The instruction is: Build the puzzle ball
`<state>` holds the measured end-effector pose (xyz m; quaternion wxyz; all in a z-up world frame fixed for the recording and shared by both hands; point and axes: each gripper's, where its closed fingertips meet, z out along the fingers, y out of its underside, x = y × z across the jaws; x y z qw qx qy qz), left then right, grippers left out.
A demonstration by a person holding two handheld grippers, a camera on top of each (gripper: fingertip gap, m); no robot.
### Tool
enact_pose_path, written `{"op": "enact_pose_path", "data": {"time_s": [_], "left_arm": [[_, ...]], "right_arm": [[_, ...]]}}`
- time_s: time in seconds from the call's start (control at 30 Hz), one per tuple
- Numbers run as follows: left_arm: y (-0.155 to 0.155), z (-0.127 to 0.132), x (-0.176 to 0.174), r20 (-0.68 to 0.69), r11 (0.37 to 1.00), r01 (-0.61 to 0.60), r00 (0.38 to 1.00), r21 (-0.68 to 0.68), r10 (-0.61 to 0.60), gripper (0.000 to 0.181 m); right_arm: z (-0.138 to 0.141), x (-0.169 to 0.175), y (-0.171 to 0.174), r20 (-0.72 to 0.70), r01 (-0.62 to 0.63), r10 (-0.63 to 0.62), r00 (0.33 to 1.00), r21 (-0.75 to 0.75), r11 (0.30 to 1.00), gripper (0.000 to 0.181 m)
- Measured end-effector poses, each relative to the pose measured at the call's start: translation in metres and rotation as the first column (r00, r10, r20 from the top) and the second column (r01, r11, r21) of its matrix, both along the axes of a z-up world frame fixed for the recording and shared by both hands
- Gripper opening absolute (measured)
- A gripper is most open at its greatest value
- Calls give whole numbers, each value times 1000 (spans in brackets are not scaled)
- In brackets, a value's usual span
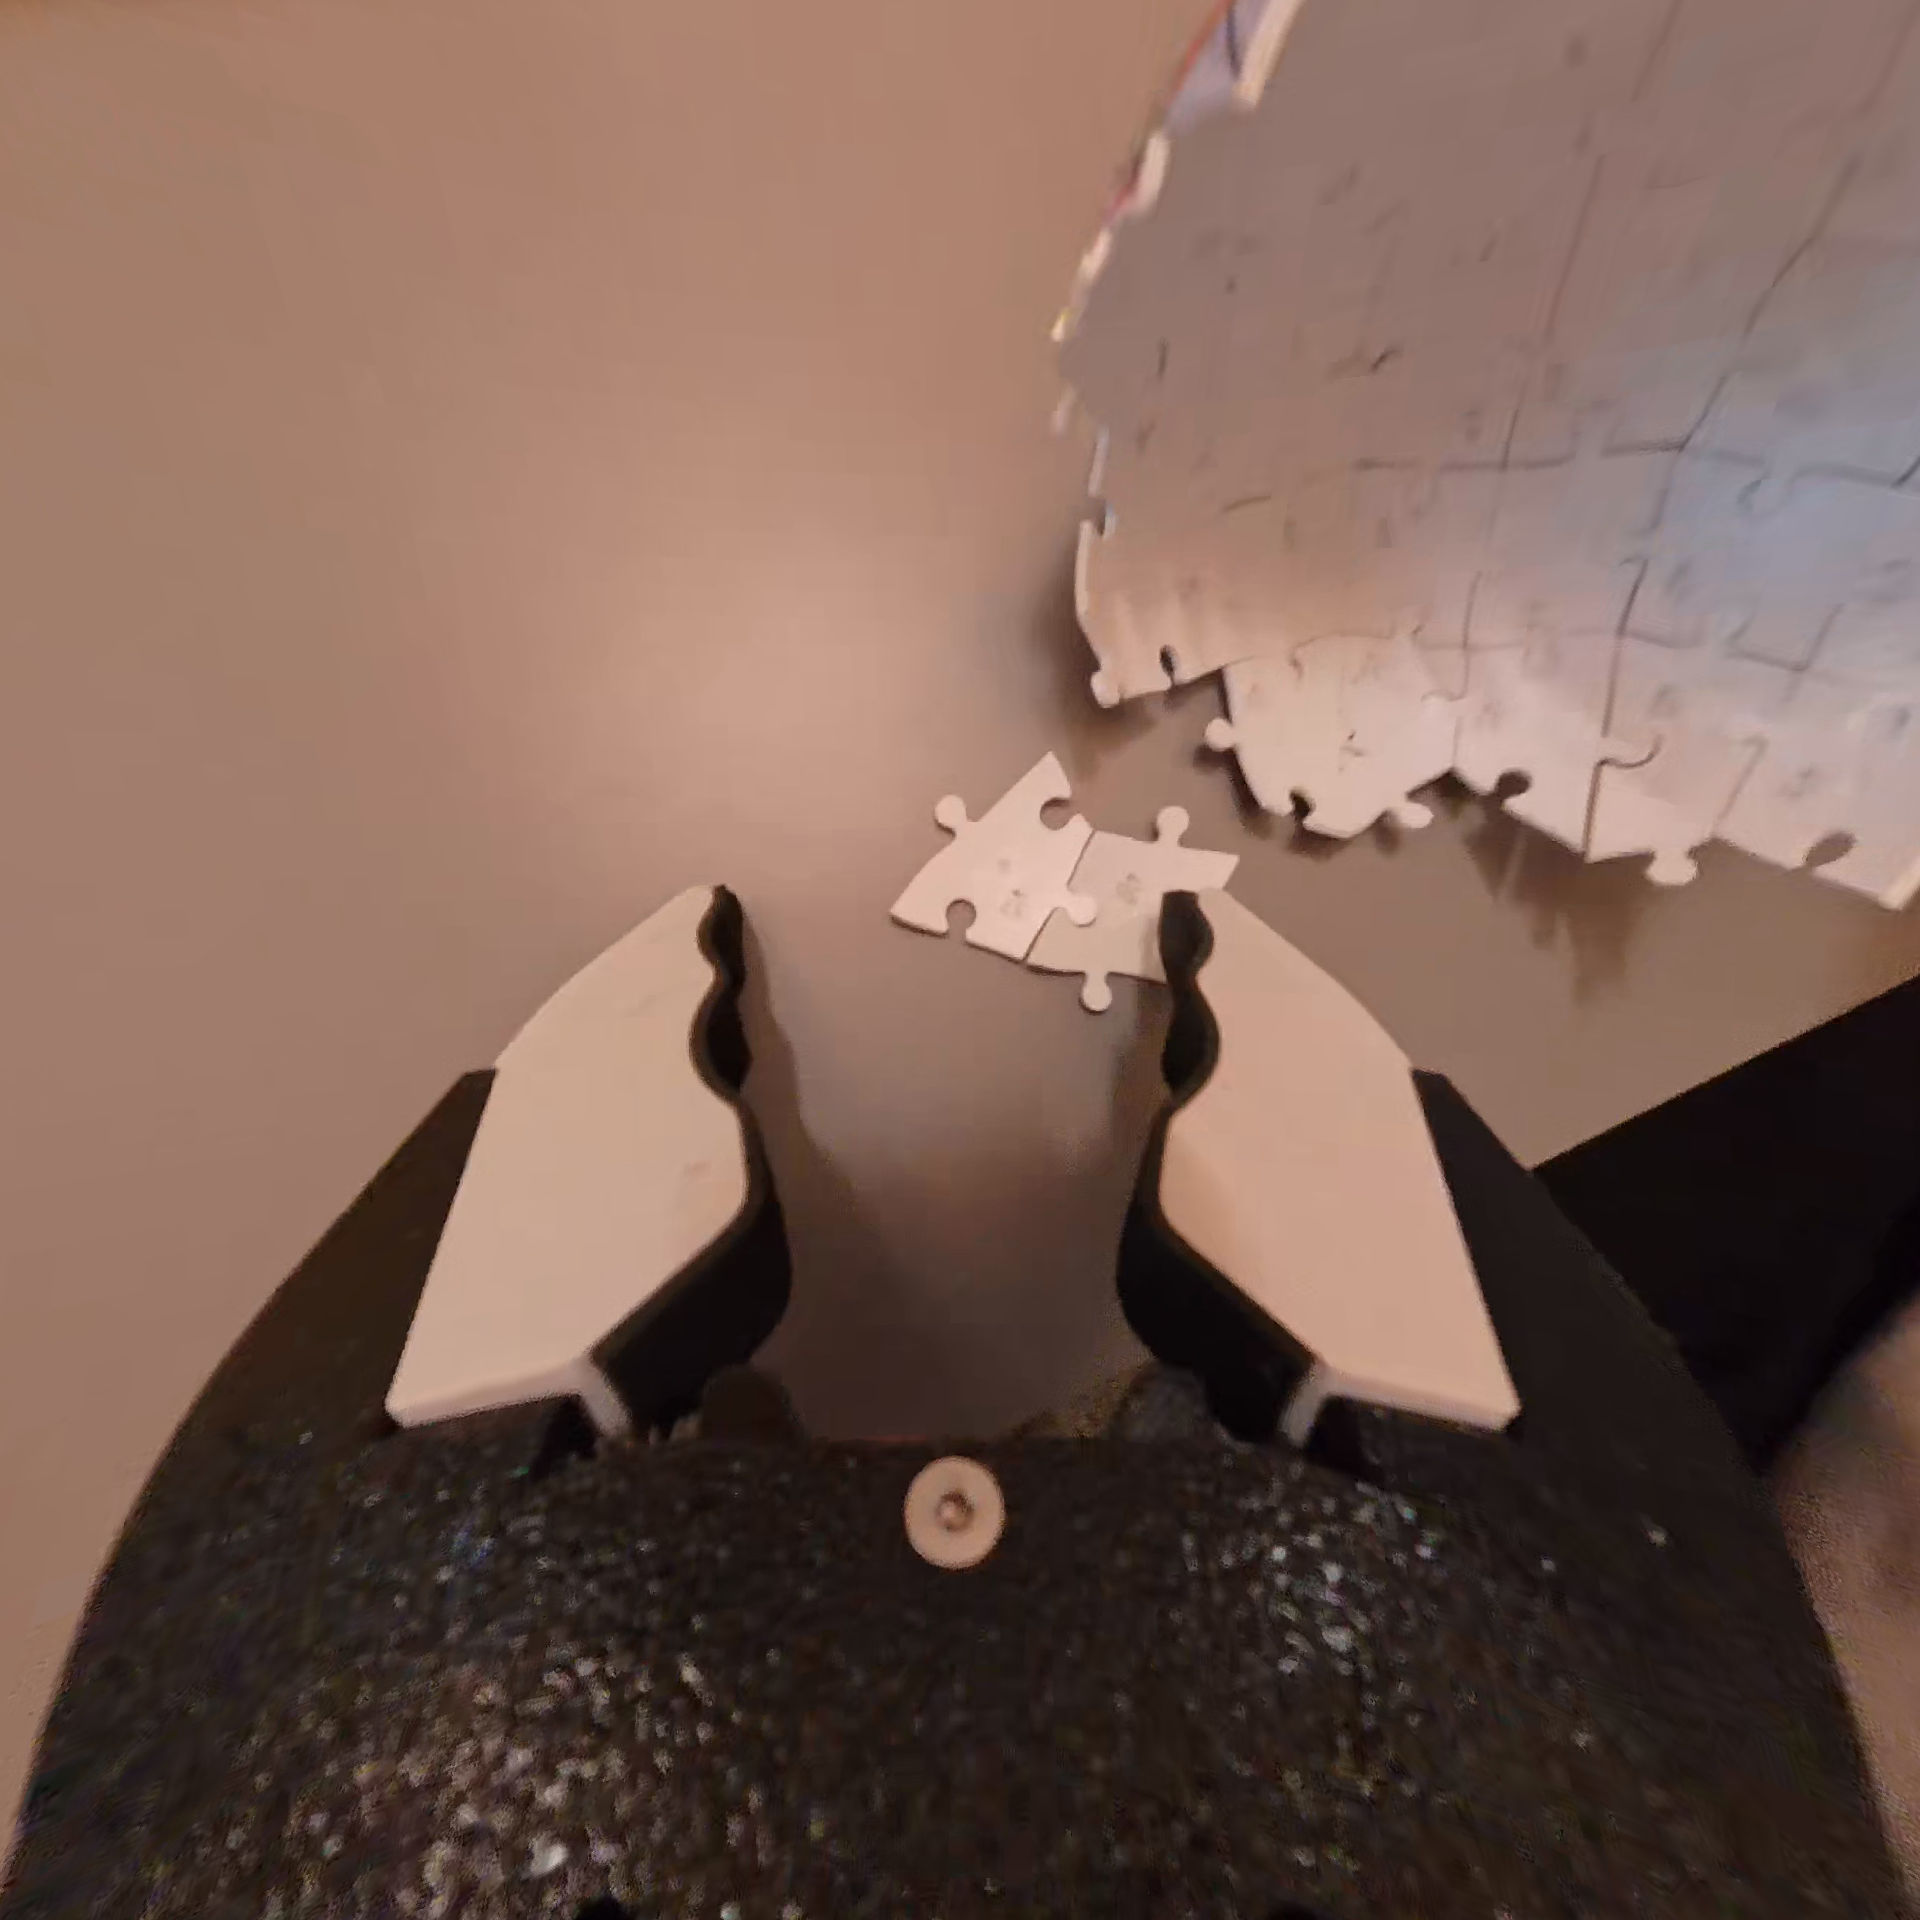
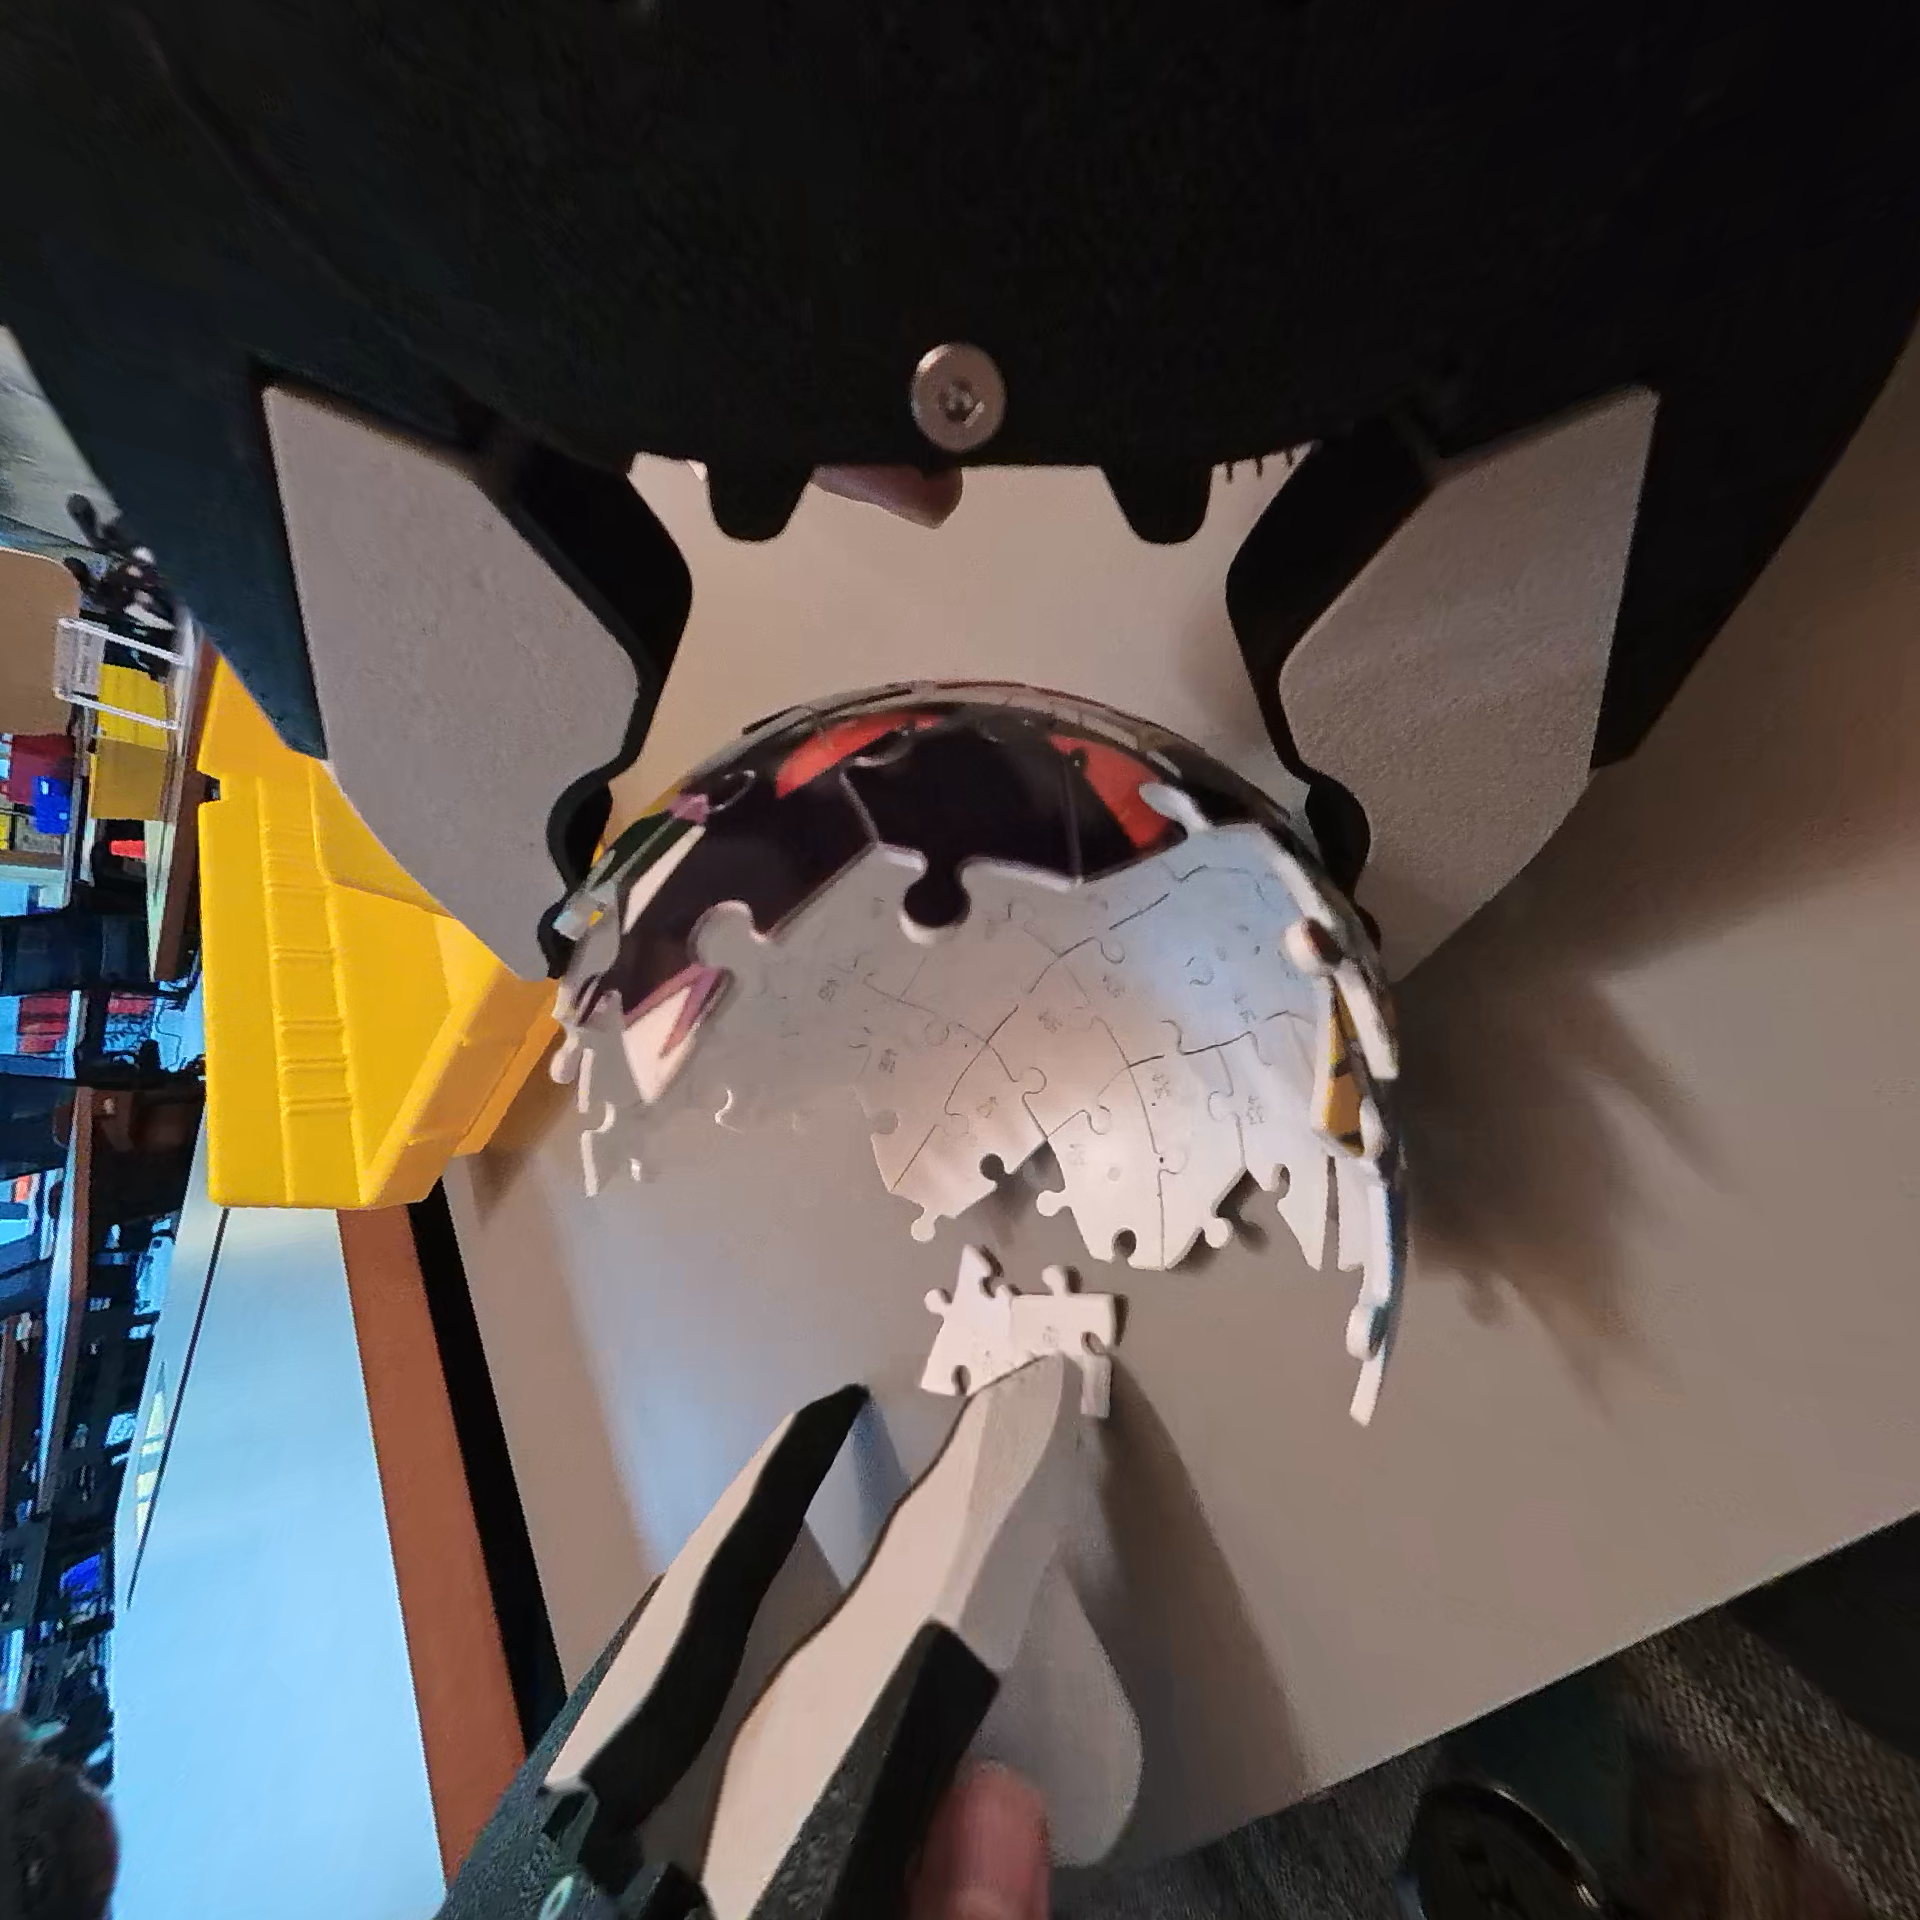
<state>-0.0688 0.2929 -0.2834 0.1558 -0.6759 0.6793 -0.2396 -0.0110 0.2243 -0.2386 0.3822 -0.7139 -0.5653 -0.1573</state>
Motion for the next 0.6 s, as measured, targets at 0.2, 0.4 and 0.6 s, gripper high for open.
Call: {"op": "enact_pose_path", "data": {"time_s": [0.2, 0.4, 0.6], "left_arm": [[7, -2, 1, 0, 998, -8, 1000, 63, 8, 67], [7, -1, -2, -26, 999, -37, 999, 25, 38, 73], [-7, 0, -3, -16, 997, 63, 998, 33, -62, 69]], "right_arm": [[1, -4, 0, 2, -9, 9, 1000, 5, 1000, 133], [1, -6, -1, 55, -2, 2, 999, 2, 1000, 133], [0, -4, -2, 89, 10, -10, 996, -2, 1000, 133]]}}
